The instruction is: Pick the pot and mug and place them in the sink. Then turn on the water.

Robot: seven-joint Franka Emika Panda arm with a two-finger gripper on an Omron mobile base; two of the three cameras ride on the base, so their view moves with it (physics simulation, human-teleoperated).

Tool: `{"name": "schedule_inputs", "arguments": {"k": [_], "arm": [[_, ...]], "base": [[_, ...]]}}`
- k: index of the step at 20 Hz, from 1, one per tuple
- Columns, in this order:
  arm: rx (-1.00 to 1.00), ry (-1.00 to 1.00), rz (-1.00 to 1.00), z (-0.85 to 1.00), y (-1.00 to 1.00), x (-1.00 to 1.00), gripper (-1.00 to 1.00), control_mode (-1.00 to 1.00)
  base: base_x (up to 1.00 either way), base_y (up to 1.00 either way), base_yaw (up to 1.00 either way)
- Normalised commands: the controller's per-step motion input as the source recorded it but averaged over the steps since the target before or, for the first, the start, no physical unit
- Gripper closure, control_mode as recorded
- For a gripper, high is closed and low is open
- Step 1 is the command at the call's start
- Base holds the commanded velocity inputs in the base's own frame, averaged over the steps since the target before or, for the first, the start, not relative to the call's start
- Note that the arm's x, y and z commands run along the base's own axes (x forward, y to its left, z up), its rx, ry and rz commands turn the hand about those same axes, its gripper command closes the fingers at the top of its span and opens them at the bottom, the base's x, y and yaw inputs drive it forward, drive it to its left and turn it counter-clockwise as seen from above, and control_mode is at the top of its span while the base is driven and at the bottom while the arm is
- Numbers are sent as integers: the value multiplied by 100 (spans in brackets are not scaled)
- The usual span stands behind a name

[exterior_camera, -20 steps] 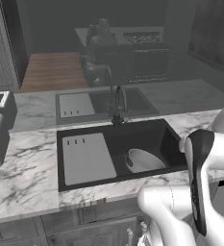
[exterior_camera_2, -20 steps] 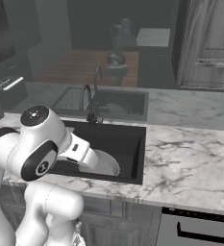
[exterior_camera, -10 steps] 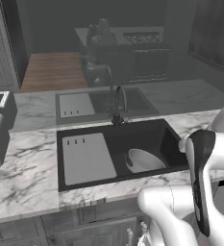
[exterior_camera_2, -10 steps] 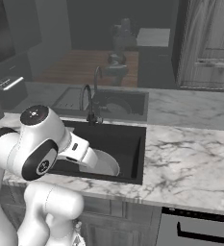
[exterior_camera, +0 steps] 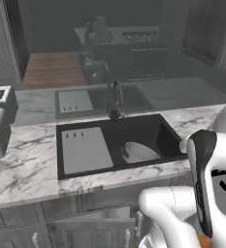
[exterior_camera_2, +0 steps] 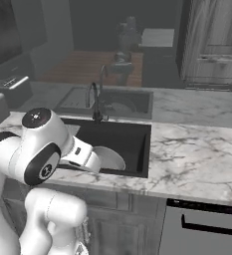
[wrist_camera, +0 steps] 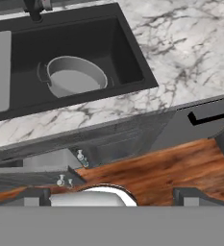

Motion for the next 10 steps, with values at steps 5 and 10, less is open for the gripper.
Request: {"name": "schedule_inputs", "arguments": {"k": [5, 10], "arm": [[0, 0, 0, 0, 0, 0, -100, 100], [0, 0, 0, 0, 0, 0, -100, 100]], "base": [[-100, -58, -39], [-18, -3, -89]]}}
